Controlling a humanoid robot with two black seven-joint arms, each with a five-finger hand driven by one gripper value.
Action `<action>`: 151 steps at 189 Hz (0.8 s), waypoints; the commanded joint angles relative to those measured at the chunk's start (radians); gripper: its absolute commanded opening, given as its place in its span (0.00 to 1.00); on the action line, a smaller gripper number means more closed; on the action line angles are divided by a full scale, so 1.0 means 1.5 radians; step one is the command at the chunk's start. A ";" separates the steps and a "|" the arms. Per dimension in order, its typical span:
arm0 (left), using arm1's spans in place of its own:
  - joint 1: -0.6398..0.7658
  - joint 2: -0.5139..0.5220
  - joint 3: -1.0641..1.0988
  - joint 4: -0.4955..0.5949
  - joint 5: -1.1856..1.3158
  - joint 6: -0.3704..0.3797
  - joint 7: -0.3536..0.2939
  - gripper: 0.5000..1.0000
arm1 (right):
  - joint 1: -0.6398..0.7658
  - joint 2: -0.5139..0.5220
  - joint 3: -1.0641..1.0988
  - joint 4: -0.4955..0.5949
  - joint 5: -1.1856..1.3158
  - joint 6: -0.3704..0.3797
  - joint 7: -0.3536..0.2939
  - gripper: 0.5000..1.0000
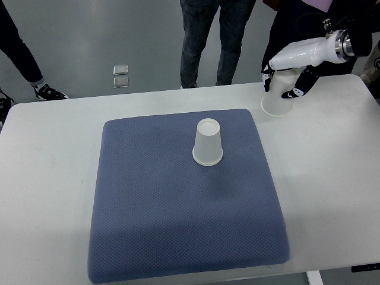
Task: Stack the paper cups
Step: 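Lift the cup with the right hand and carry it over the inverted cup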
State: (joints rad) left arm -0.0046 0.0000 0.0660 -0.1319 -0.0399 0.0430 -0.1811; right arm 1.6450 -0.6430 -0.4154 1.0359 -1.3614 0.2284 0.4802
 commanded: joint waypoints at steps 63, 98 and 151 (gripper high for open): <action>0.000 0.000 0.000 0.000 0.000 0.000 0.000 1.00 | 0.079 0.077 0.003 0.045 0.049 0.037 0.003 0.25; 0.000 0.000 0.000 0.000 0.000 0.000 0.000 1.00 | 0.094 0.111 0.003 0.048 0.064 0.044 0.003 0.25; 0.000 0.000 0.000 0.000 0.000 0.000 0.000 1.00 | 0.101 0.131 0.044 0.063 0.068 0.079 0.005 0.25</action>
State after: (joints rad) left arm -0.0046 0.0000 0.0660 -0.1319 -0.0398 0.0430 -0.1811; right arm 1.8040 -0.4605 -0.3908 1.1171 -1.2599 0.3257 0.4869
